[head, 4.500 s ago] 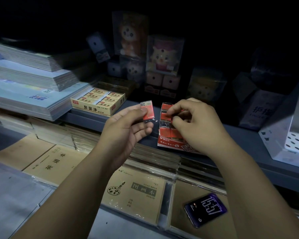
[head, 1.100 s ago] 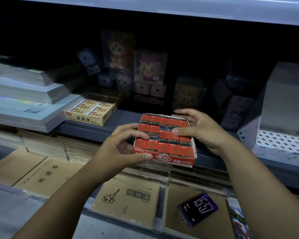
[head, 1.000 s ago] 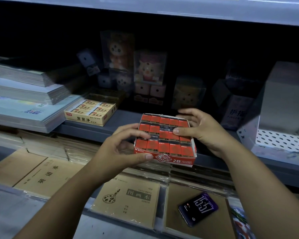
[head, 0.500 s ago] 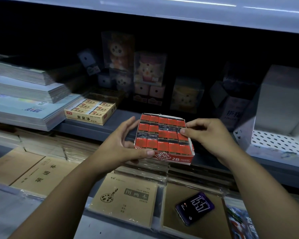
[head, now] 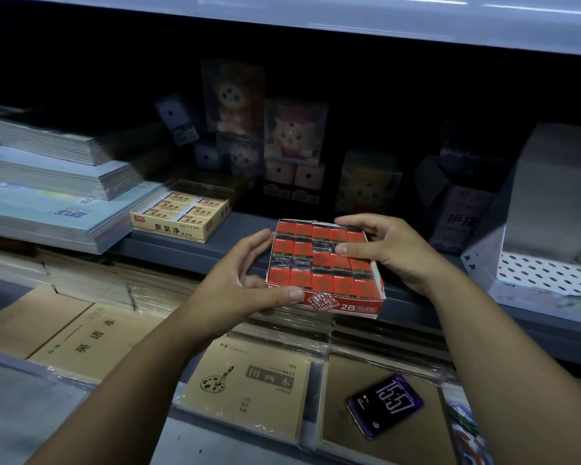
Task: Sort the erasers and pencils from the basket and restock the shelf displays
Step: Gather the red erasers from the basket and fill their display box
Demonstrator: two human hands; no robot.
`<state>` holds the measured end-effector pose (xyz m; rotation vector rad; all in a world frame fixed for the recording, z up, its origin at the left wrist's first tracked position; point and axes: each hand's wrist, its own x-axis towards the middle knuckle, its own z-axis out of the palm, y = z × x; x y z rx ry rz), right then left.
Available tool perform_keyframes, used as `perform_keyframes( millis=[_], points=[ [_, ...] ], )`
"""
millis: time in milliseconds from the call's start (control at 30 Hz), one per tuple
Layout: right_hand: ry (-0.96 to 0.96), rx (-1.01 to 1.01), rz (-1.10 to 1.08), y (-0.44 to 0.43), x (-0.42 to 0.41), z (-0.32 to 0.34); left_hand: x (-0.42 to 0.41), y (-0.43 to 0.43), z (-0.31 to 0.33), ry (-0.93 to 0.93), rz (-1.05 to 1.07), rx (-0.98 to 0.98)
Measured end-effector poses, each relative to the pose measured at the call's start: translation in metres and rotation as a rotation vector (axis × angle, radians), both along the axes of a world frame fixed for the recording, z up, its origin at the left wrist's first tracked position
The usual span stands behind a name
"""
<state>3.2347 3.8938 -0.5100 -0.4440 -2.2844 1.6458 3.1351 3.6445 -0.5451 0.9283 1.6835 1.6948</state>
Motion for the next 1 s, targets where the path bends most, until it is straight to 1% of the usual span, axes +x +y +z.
perform_keyframes(
  millis=[100,200,533,1000],
  points=[
    [-0.033,0.003,0.072,0.002,-0.007,0.003,0.001,0.000,0.000,-0.007,0.005,0.005],
    [-0.018,-0.013,0.103,0.000,-0.012,0.003,0.000,0.001,0.000,-0.008,0.009,0.005],
    [0.021,-0.070,0.117,0.001,-0.017,-0.002,-0.001,0.004,0.000,-0.009,0.004,0.029],
    [0.023,-0.065,0.120,-0.003,-0.020,-0.002,-0.002,0.004,0.001,-0.033,-0.016,0.055]
  ],
)
